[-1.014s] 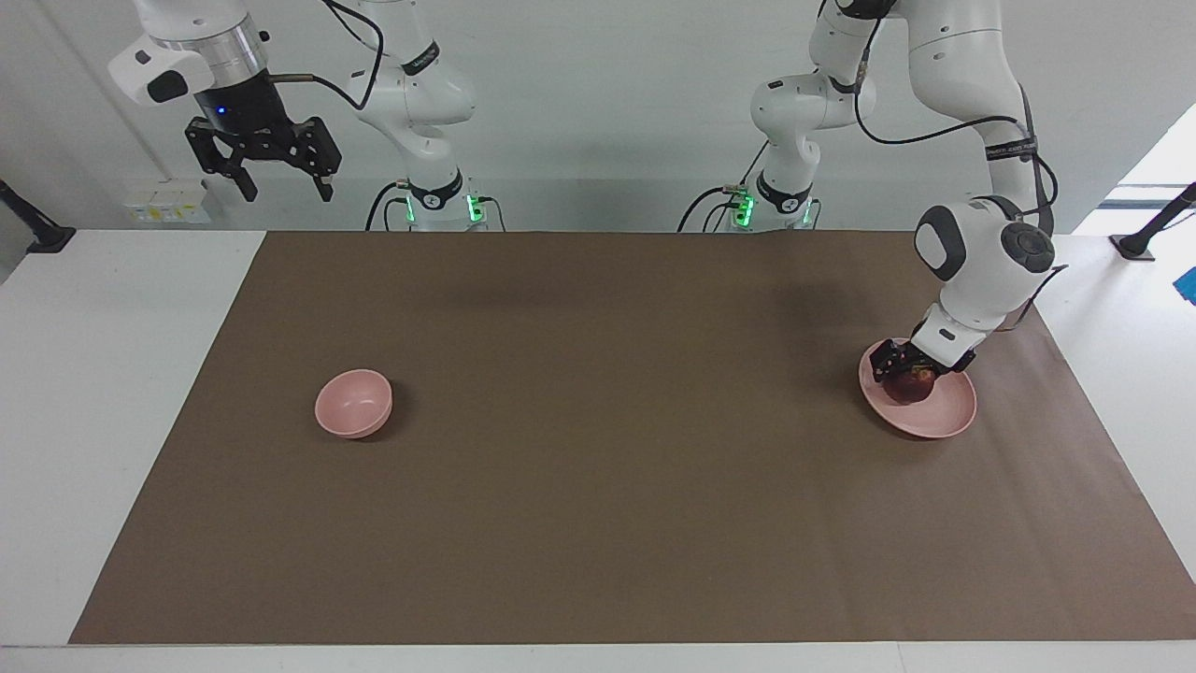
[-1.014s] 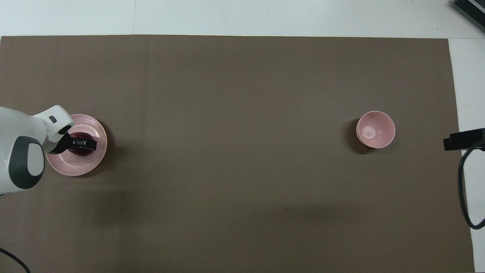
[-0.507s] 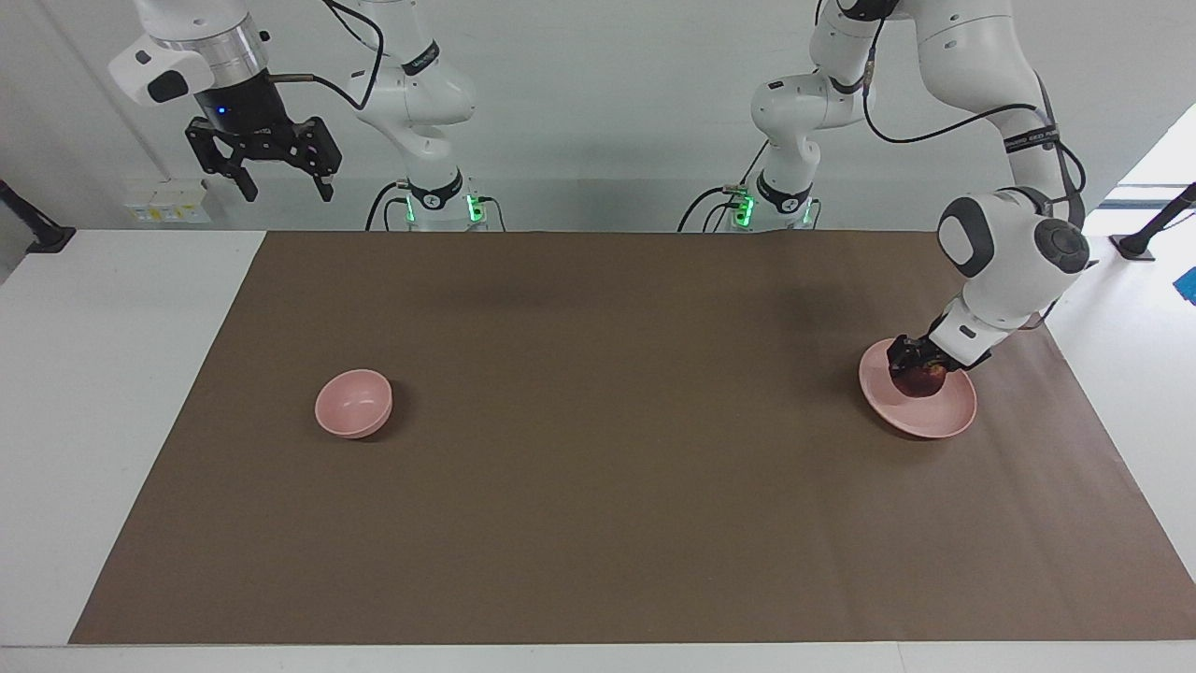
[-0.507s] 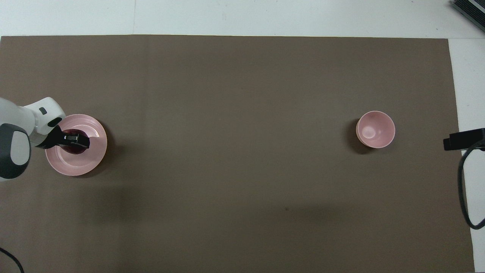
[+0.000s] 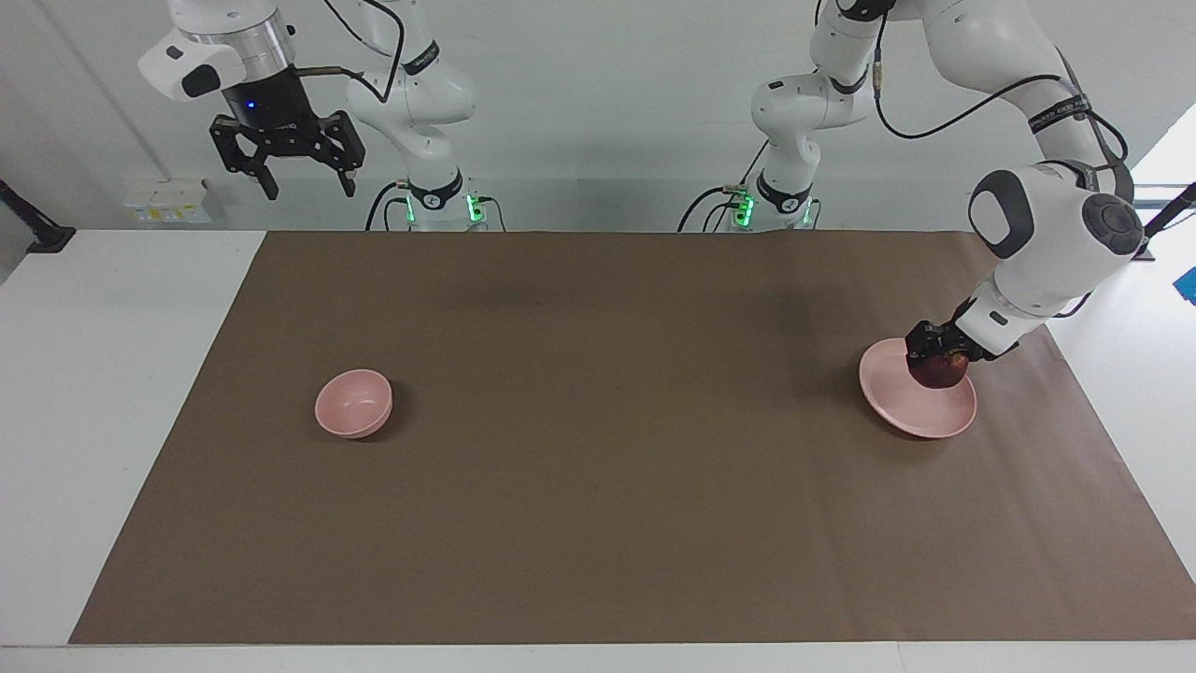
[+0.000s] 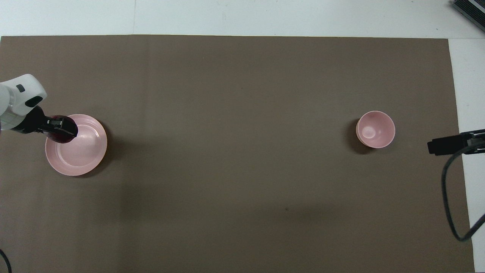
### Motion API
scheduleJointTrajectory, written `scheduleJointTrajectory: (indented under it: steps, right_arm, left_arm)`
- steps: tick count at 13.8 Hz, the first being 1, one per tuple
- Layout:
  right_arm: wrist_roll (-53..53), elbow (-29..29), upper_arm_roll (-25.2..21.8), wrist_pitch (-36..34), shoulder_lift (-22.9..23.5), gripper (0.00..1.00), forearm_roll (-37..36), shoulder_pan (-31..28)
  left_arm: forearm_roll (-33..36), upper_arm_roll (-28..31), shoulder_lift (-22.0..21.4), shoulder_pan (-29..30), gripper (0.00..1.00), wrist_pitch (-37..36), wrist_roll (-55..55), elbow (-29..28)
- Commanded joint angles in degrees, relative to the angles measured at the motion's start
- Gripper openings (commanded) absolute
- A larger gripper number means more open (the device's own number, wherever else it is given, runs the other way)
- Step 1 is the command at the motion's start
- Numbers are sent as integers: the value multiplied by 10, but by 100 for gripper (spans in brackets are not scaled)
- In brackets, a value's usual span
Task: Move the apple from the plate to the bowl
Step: 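Close the left gripper on the apple while the right gripper advances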
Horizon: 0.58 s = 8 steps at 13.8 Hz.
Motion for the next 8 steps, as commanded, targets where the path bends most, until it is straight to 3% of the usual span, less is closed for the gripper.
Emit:
scheduleJointTrajectory:
  steps: [1,4,8]
  right_arm:
    - [-59,-38,-3,6,-9,100,66,-14]
    - [-61,-84,-6,36,-8,100,210,-50]
    - [-114,-140,-7,70,-7,100,295,-57]
  left_arm:
    - [-8,1,2,-12,0,-15,-105,20]
    - [-8,1,0,-12,0,-15,-131,14]
    - [-36,1,-2,-20,0,-22,-168,9]
